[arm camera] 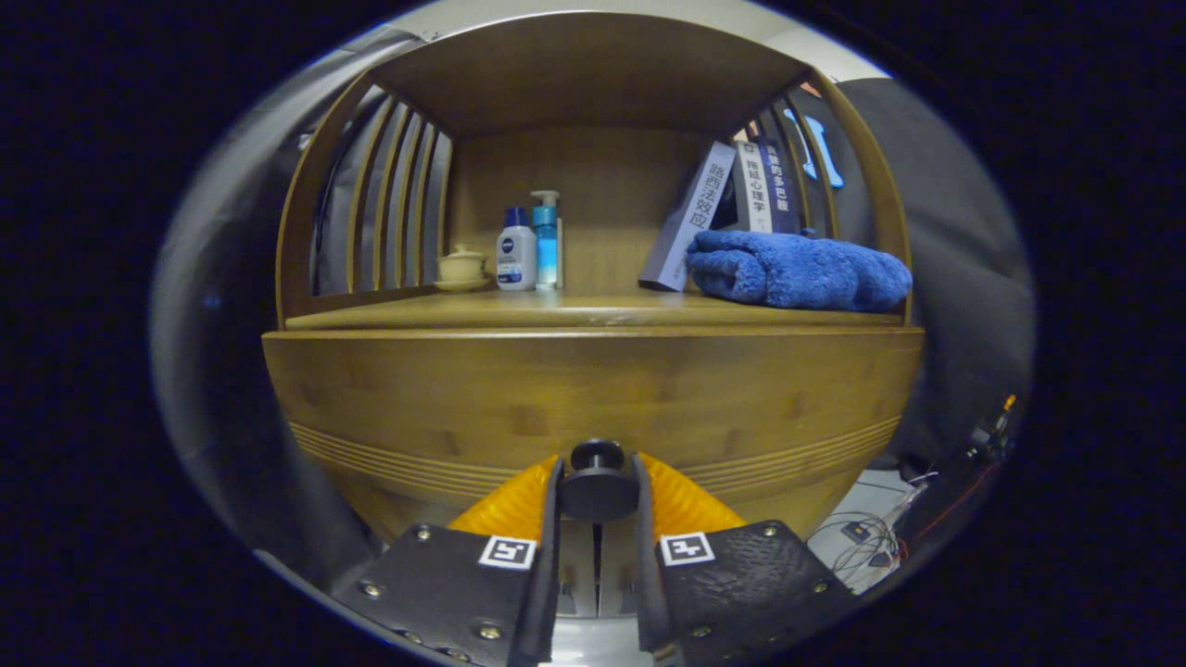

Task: Pull open the drawer, take out the items inside it, and place them on the countertop above the cabinet.

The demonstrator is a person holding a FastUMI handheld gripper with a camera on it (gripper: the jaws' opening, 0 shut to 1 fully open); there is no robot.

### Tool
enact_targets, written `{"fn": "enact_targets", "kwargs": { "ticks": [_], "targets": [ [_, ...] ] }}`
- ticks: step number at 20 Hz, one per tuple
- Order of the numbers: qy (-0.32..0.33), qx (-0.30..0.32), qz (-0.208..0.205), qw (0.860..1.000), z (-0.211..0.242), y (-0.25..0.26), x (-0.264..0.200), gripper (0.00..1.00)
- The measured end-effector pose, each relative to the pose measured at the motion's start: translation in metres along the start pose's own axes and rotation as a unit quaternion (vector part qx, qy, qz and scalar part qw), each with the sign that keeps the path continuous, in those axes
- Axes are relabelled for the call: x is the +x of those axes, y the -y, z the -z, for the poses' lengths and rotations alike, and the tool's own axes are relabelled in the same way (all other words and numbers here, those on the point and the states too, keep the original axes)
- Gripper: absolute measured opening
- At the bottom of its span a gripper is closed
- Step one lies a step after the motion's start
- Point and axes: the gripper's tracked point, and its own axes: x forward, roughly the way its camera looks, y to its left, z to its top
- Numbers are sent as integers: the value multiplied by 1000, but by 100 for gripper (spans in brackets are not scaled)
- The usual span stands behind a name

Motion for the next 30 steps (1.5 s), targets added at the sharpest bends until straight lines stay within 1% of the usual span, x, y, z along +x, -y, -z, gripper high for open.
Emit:
{"fn": "enact_targets", "kwargs": {
  "ticks": [3,7,8,9,11,14,17,18,21,24,26,27,28,30],
  "targets": [
    [-1,-6,4,1000,6,-1,-24,35],
    [4,-18,34,999,8,2,-59,35],
    [-3,-16,38,999,11,-2,-72,35],
    [1,-10,35,999,13,1,-76,29],
    [-4,9,26,1000,15,1,-87,29],
    [-3,1,21,1000,19,2,-112,29],
    [-14,12,16,1000,34,3,-138,29],
    [-7,14,13,1000,33,3,-147,29],
    [-15,5,13,1000,41,3,-167,29],
    [-22,18,11,1000,44,4,-175,29],
    [-44,26,11,999,46,3,-173,29],
    [-59,30,9,998,48,3,-173,29],
    [-61,40,9,997,43,3,-179,36],
    [-53,51,22,997,25,11,-187,49]
  ]
}}
